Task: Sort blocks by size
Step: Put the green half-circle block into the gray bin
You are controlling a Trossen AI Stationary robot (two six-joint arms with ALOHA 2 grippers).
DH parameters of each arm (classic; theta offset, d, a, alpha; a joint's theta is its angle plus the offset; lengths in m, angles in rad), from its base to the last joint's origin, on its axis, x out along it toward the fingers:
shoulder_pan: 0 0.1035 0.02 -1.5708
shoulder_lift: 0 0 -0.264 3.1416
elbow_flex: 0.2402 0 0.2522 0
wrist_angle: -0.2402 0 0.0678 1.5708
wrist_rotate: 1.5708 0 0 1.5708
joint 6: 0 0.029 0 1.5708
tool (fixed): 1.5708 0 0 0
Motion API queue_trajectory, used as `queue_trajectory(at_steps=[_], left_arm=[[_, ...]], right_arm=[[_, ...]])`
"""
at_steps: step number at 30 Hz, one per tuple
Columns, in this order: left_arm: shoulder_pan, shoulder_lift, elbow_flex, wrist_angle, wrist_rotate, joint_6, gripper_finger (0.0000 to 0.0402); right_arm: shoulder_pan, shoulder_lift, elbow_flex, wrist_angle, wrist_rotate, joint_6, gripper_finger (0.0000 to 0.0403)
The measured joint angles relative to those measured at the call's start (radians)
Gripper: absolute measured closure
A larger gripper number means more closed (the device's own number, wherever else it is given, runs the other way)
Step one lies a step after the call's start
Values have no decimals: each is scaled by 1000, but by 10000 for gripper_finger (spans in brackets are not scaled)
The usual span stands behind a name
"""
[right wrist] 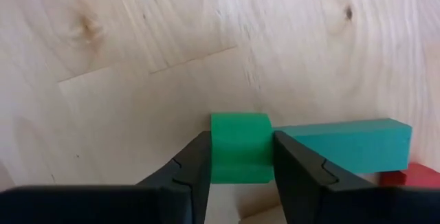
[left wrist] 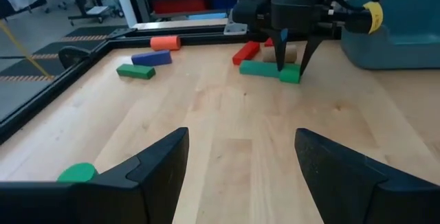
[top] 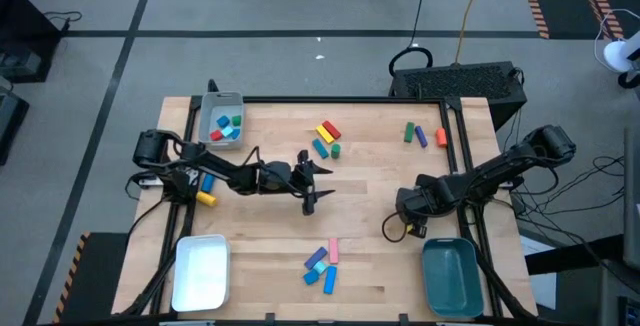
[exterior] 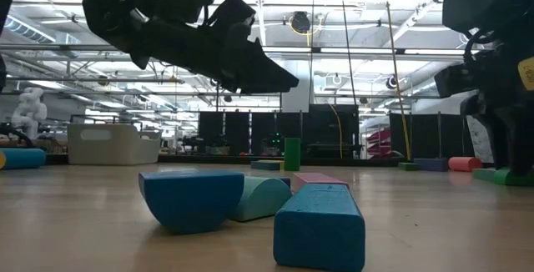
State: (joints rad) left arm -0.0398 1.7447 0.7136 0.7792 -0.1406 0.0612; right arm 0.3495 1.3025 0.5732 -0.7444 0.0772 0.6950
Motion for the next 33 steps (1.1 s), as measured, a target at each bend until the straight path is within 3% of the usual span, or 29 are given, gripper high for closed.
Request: queue_trajectory(at_steps=[16, 21, 27, 33], left_arm=[[0, 0, 1, 0, 0, -3, 134], [0, 0, 1, -1, 0, -3, 134], [0, 0, 2, 2, 0, -3, 134], [-1, 0, 2, 46, -1, 85, 134]], right_arm=[[48, 12, -6, -8, -41, 78, 204], [47, 11, -5, -13, -31, 72, 227], [45, 11, -3, 21, -21, 67, 292], [33, 3, -3, 230, 1, 20, 294]])
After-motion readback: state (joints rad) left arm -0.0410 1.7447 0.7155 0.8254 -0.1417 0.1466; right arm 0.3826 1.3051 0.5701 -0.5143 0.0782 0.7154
